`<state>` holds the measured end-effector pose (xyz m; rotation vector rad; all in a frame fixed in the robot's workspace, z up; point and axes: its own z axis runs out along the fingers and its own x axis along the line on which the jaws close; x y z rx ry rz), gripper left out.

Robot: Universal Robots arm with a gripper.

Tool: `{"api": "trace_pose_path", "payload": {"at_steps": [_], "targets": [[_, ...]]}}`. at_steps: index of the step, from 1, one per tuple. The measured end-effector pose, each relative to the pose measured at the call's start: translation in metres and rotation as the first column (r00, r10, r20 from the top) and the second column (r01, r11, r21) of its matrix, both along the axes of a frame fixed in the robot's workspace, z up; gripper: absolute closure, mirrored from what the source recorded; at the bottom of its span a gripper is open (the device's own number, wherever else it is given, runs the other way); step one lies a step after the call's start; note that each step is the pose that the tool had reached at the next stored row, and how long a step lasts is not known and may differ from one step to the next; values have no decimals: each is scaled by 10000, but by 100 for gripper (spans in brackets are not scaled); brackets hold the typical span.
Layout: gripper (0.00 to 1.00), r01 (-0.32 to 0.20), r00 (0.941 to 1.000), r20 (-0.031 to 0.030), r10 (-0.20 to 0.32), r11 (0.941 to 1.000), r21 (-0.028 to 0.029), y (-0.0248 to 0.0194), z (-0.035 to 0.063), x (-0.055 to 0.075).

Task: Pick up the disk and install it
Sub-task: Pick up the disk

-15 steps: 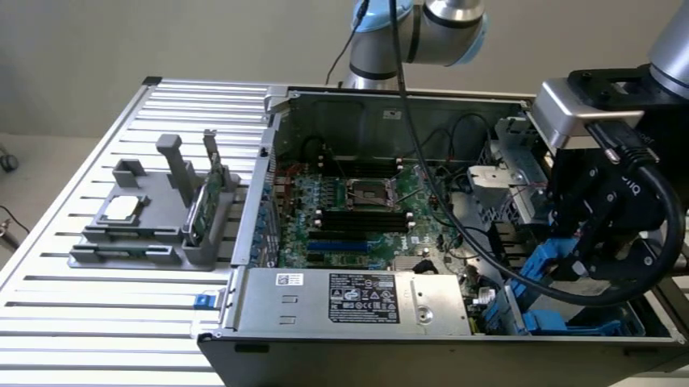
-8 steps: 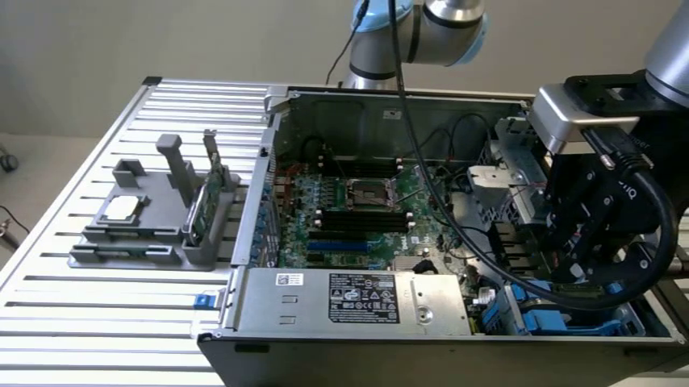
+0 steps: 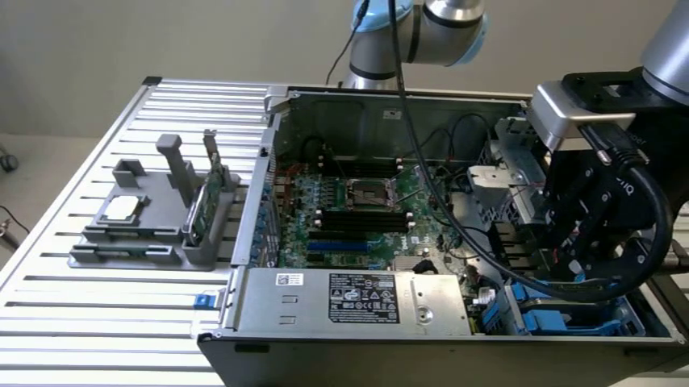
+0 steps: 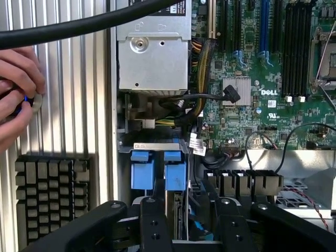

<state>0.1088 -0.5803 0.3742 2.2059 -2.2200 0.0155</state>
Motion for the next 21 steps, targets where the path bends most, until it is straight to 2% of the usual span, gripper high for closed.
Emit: {"api": "trace_pose_path", "payload": {"at_steps": [5,11,14,15,21], "targets": [[60,0,10000,1,0,10000,0,22,12,31],[60,-21,10000,1,21,10000,-2,27,84,117],[62,-29,10000,1,29,10000,1,27,147,152],[69,-31,10000,1,31,10000,1,27,167,164],[69,-79,10000,1,79,10000,0,27,234,291]]}}
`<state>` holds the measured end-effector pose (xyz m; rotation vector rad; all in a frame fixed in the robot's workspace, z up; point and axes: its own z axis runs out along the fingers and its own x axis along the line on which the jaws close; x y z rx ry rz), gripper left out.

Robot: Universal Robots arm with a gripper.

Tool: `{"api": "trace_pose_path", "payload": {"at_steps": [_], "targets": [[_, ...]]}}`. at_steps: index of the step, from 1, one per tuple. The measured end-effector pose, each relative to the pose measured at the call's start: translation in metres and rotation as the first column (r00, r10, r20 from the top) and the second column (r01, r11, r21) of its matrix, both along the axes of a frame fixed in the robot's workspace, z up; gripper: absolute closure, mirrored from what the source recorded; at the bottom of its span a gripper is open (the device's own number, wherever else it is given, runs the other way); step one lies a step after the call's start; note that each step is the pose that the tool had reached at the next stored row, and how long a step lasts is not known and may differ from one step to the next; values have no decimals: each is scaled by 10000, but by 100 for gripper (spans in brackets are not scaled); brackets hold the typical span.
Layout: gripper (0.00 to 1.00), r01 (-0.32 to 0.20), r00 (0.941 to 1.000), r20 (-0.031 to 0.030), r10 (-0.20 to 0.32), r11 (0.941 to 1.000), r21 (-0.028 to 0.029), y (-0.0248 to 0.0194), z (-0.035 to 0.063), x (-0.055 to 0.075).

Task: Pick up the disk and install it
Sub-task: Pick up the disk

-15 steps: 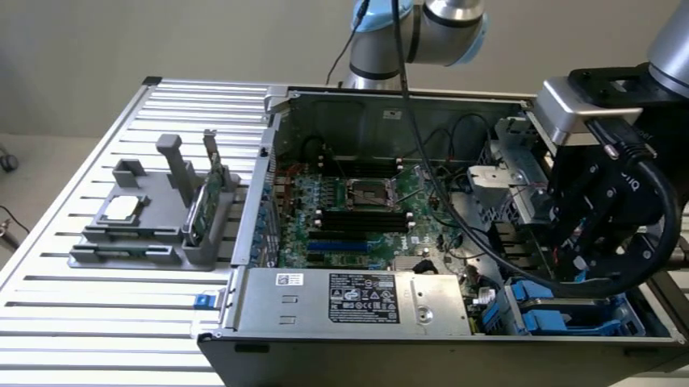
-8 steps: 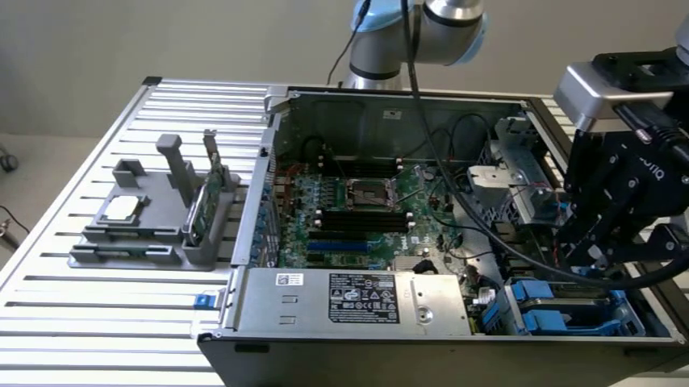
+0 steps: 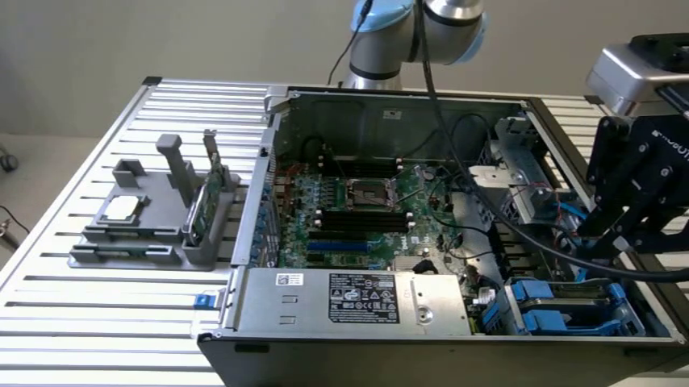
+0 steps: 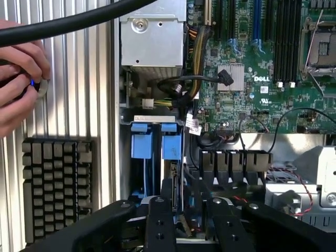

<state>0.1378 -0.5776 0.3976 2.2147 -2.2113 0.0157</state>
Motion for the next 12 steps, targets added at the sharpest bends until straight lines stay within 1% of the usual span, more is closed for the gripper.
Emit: {"api": "trace_pose_path", "payload": {"at_steps": [8,10,12], "targets": [[69,-28,10000,0,28,10000,-3,0,-1,173],[69,79,10000,0,-79,10000,-4,1,-8,195],[69,375,9993,0,-375,9993,-8,0,-19,195]]}}
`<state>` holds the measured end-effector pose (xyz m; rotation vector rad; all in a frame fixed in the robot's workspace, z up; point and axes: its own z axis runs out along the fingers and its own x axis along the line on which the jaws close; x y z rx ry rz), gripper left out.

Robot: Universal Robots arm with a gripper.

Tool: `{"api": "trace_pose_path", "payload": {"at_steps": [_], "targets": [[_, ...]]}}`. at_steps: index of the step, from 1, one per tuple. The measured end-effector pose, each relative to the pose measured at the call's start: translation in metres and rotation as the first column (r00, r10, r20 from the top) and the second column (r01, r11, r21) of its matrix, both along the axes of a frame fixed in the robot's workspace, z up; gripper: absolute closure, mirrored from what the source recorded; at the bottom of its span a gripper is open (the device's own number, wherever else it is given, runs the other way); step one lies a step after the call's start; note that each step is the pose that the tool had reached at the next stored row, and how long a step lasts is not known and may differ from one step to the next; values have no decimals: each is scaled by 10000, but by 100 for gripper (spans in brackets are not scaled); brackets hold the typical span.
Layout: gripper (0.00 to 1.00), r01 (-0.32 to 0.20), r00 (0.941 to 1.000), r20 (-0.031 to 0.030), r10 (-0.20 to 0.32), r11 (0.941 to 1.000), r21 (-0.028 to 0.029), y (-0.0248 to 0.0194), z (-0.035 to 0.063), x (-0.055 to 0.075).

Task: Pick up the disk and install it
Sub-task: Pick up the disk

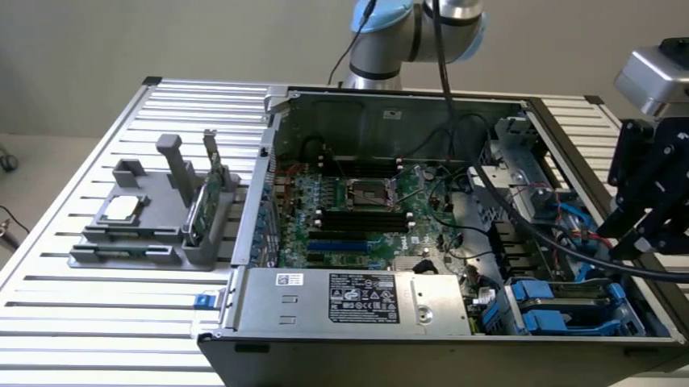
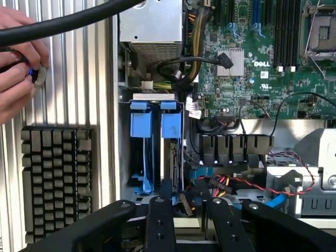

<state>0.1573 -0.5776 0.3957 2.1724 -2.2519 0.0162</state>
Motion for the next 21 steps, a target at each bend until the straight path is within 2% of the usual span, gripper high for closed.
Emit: {"api": "trace_pose_path", "payload": {"at_steps": [4,8,12,18,21], "targets": [[69,727,9974,0,-727,9974,3,0,-40,1],[69,1441,9896,0,-1441,9896,2,0,-81,1],[69,2166,9763,0,-2166,9763,2,0,-125,1],[69,3145,9493,1,-3145,9493,0,0,-175,1],[69,3147,9492,0,-3147,9492,0,0,-176,1]]}}
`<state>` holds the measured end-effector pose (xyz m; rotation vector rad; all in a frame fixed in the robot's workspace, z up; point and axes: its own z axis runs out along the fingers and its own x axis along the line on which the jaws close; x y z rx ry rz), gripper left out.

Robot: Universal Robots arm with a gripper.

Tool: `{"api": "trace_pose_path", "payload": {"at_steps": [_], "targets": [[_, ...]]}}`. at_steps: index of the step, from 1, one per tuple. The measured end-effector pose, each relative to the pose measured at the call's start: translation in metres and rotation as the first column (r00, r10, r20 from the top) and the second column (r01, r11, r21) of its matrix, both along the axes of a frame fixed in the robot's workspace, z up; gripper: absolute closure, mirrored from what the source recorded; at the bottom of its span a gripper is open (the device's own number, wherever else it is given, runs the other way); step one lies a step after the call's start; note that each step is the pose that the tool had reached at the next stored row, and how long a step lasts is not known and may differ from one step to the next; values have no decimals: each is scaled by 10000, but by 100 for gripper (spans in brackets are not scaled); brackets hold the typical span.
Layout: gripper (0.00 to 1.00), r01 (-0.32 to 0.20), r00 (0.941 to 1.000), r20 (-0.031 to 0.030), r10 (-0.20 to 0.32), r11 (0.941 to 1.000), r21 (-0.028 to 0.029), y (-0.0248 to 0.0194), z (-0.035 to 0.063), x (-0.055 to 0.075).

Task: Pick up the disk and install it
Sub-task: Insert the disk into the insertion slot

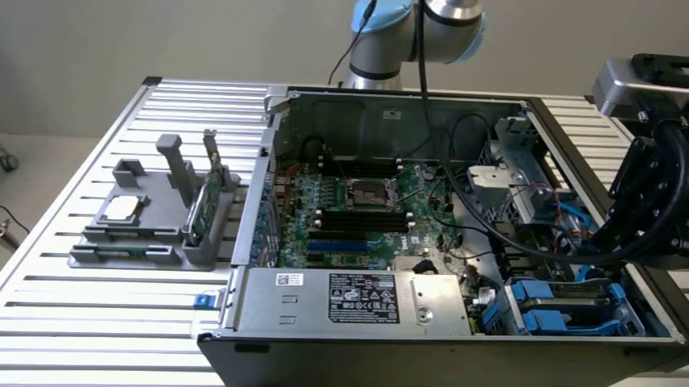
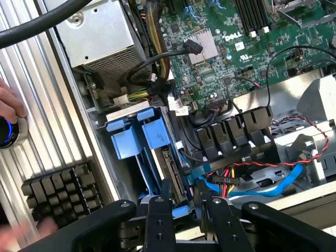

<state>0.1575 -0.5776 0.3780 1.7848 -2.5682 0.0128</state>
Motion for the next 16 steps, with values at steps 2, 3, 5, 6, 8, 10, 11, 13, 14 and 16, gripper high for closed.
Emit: {"api": "trace_pose_path", "payload": {"at_steps": [2,3,5,6,8,10,11,13,14,16], "targets": [[69,1,10000,0,-1,10000,0,0,0,0],[69,0,10000,0,0,10000,0,0,0,0],[69,0,10000,0,0,10000,0,0,0,0],[69,0,10000,0,0,10000,0,0,0,0],[69,1,10000,0,-1,10000,0,0,0,0],[69,0,10000,0,0,10000,0,0,0,0],[69,0,10000,0,0,10000,0,0,0,0],[69,85,10000,0,-85,10000,-1,0,0,0],[69,234,9997,0,-234,9997,-3,0,0,0],[69,568,9984,0,-568,9984,0,0,-3,0]]}}
